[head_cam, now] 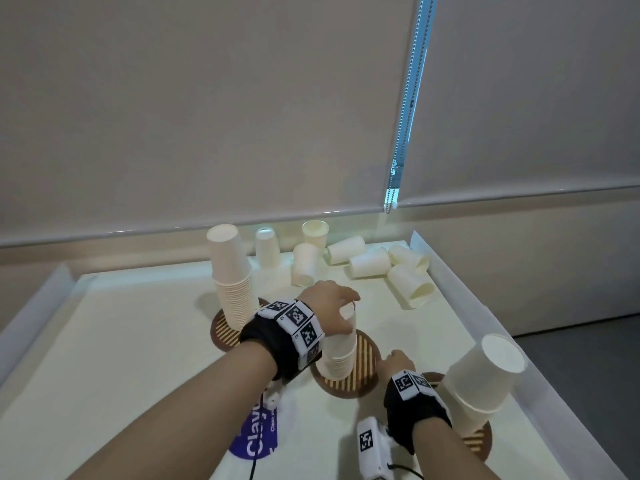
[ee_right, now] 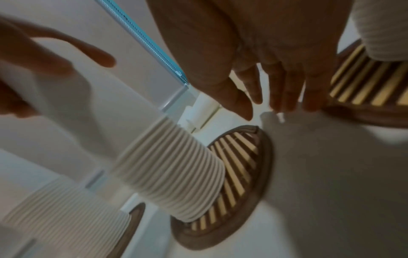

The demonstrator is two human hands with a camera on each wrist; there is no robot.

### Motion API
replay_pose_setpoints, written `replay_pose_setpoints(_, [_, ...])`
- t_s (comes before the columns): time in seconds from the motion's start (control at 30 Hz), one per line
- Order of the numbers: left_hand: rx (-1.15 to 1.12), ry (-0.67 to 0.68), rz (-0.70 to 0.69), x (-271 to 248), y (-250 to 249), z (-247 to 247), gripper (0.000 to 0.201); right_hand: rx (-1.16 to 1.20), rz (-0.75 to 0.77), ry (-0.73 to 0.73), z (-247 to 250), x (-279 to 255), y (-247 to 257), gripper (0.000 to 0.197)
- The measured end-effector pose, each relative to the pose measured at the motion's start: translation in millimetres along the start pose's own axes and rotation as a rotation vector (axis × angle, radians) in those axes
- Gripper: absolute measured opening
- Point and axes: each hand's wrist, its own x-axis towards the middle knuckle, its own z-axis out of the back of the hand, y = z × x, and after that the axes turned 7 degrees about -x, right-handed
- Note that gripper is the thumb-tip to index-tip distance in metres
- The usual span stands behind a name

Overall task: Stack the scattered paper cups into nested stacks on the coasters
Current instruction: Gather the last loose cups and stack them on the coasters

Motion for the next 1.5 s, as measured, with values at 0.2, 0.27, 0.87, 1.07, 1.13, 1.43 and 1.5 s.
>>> replay_pose_setpoints(0.2, [-0.436, -0.076, 0.237, -21.5, 50.4, -23.9, 0.078, -0.123, 0.069, 0.041, -18.8, -6.5, 15.0, 0.029])
replay_pose_setpoints(0.27, [-0.458, -0.052, 0.310, -26.9, 66.2, -36.4, 0.080, -0.127, 0.078, 0.047, -23.5, -7.7, 18.9, 0.028])
replay_pose_setpoints(0.87, [-0.603, -0.282, 0.560, -72.1, 130.7, -60.4, 0.087, -0.117, 0.188, 0.273, -81.6, -31.7, 70.9, 0.019])
replay_pose_setpoints(1.07, [-0.664, -0.417, 0.669, -107.3, 162.3, -46.1, 0.081, -0.229, 0.311, 0.292, -108.5, -57.9, 95.9, 0.035])
replay_pose_setpoints(1.13, [-0.668, -0.464, 0.715, -116.0, 176.7, -38.5, 0.083, -0.218, 0.331, 0.325, -116.1, -66.8, 108.1, 0.034])
replay_pose_setpoints(1.43, [-0.666, -0.634, 0.828, -129.9, 233.2, -14.9, 0.078, -0.252, 0.454, 0.456, -157.1, -89.3, 162.7, 0.033])
replay_pose_setpoints(1.5, [-0.676, -0.683, 0.849, -131.3, 244.7, -9.3, 0.076, -0.218, 0.474, 0.527, -168.2, -93.1, 173.0, 0.040])
